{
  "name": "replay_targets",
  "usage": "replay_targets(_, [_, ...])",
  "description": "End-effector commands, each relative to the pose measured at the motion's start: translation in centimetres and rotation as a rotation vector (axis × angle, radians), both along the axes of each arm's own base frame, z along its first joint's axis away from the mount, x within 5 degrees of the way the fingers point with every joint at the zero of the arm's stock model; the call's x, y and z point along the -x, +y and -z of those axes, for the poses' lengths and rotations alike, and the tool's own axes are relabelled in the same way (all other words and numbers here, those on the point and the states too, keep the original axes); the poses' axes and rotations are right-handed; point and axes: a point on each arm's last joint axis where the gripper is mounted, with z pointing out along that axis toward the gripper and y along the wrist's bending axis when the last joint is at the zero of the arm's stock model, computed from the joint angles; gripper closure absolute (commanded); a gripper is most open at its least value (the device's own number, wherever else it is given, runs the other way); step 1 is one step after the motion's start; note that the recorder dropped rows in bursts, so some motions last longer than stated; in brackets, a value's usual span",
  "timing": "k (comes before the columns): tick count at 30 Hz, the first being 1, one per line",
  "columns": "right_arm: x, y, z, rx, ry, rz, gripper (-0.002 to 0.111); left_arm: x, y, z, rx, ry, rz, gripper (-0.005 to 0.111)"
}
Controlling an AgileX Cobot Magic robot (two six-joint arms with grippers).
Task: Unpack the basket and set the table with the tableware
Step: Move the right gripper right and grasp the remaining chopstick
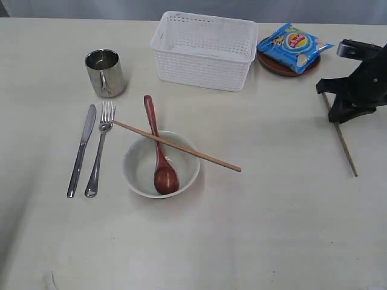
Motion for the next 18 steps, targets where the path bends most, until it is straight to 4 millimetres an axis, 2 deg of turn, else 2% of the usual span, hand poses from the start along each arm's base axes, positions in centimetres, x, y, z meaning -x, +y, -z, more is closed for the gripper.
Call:
replay_targets(1, [0.1, 0.2, 0.9, 0.011, 0.016, -0.026, 0.089, 0.0, 0.0, 0.0, 0.005, -0.006, 0.001, 0.107])
replay_targets(5, [0.2, 1.1, 0.9, 0.020, 0.028, -0.061, 0.089, 0.0, 0.0, 0.0, 0.005, -0.006, 0.001, 0.107])
replay_targets(11, [0.3, 2.1, 1.1, 0.194, 0.057, -0.108, 0.089, 0.0, 0.0, 0.0, 0.005, -0.006, 0.001, 0.107])
replay_targets(14, [0.3, 3.0, 1.1, 0.218, 0.058, -0.130, 0.089, 0.0, 0.0, 0.0, 0.005, -0.006, 0.001, 0.107])
replay_targets(16, [0.4, 3.5, 1.1, 0.202, 0.069, -0.151, 0.096, 0.0, 0.0, 0.0, 0.005, -0.006, 0.001, 0.107])
replay_targets(18, [0.5, 3.6, 1.1, 0.201, 0.083, -0.160, 0.108, 0.0, 0.0, 0.0, 0.005, -0.006, 0.001, 0.107])
